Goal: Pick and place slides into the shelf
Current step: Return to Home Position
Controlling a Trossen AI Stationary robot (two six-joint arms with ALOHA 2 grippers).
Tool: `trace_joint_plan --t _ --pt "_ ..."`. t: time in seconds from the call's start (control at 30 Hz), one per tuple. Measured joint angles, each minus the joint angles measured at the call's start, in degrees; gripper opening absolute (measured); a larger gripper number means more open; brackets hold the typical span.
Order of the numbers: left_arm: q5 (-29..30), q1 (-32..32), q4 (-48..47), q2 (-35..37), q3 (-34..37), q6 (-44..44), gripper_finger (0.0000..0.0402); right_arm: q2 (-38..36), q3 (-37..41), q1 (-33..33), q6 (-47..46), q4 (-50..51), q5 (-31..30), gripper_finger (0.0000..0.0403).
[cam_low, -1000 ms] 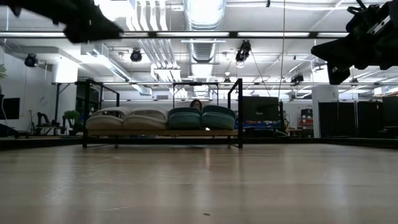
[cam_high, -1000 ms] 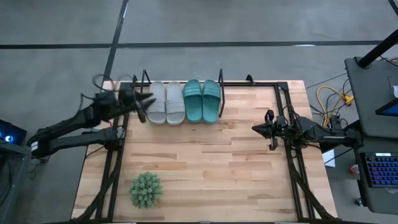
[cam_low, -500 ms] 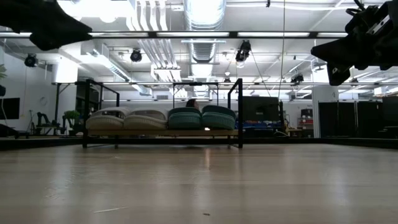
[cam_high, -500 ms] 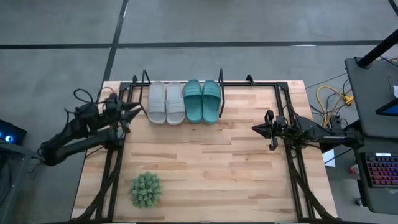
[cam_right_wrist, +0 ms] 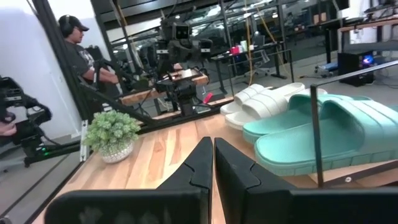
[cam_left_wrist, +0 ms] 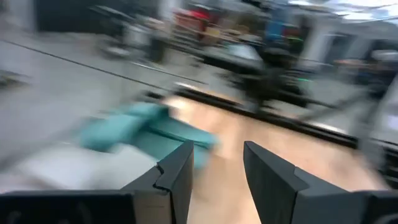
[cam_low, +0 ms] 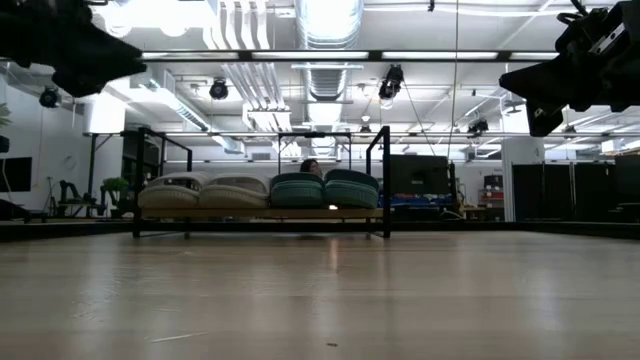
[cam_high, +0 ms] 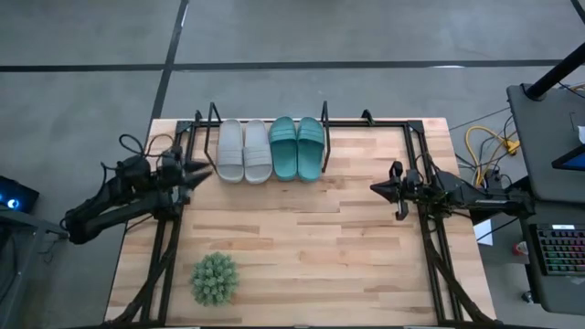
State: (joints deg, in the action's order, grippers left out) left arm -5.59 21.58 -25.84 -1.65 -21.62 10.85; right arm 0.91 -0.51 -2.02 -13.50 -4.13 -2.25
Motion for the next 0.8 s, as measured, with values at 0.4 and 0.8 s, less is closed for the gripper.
trace_joint_plan --t 0.4,0.8 --pt "15.5 0.0 17.8 -0.5 13.8 -5.8 0.0125 0.0 0.0 0.0 0.0 -0.1 -4.0 0.0009" --pt "-2.8 -1.1 23.9 -0.3 19.6 -3.6 0.0125 0.0 0.0 0.0 0.1 0.0 -4.0 0.0009"
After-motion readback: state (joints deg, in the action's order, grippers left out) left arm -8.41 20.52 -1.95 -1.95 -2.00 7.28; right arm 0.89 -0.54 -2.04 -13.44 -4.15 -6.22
